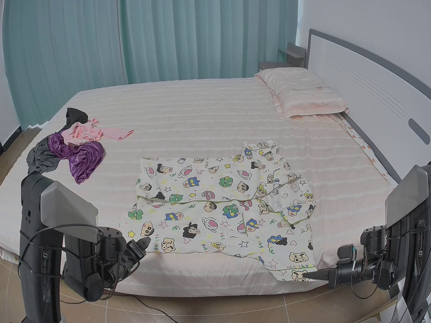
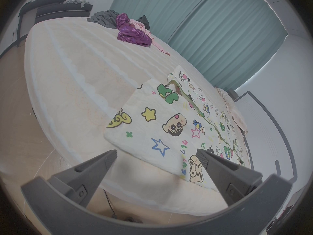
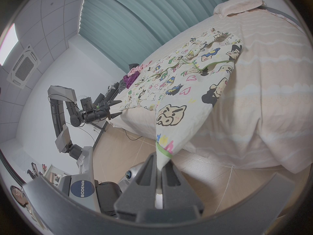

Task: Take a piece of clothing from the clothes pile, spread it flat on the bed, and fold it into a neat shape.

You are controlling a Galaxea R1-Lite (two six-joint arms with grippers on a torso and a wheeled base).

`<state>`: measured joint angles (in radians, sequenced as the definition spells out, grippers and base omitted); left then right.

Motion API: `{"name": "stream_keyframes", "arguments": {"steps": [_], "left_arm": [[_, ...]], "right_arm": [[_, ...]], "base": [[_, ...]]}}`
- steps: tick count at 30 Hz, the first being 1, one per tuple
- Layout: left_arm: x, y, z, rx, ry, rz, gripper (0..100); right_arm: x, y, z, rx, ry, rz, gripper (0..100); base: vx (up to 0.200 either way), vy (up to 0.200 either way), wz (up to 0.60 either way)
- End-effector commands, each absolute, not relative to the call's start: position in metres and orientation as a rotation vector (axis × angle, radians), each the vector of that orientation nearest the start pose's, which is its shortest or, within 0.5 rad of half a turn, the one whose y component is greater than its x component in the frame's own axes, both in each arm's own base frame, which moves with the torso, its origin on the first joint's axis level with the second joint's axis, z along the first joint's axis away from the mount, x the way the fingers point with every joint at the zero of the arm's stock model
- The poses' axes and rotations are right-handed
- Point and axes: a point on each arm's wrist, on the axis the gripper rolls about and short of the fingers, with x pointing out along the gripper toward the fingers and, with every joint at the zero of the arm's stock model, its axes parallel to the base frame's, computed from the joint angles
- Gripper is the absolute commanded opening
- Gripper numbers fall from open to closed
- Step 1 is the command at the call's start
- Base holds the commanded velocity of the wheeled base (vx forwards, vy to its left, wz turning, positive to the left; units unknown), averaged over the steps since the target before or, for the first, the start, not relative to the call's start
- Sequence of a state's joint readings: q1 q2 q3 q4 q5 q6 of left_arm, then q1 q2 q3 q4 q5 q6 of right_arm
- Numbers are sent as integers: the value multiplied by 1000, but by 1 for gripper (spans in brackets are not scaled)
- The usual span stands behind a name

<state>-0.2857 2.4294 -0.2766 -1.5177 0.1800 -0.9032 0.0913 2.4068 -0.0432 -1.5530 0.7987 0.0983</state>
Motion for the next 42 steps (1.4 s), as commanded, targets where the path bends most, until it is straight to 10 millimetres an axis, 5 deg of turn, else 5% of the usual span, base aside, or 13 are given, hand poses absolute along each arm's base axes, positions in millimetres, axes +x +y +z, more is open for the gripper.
{"name": "stream_keyframes", "arguments": {"steps": [1, 12, 13, 42], "left_arm": [[273, -77, -55, -727, 606, 181, 100], [300, -83, -58, -703, 593, 239, 100], [301, -84, -59, -692, 600, 254, 0], [283, -73, -37, -597, 666, 405, 0]], "right_arm": [[215, 36, -44, 375, 818, 803, 0], [215, 35, -44, 374, 818, 802, 0], [215, 35, -44, 374, 818, 802, 0], [204, 25, -42, 338, 834, 791, 0]], "base": [[0, 0, 0], [0, 0, 0], [0, 0, 0], [0, 0, 0]]}}
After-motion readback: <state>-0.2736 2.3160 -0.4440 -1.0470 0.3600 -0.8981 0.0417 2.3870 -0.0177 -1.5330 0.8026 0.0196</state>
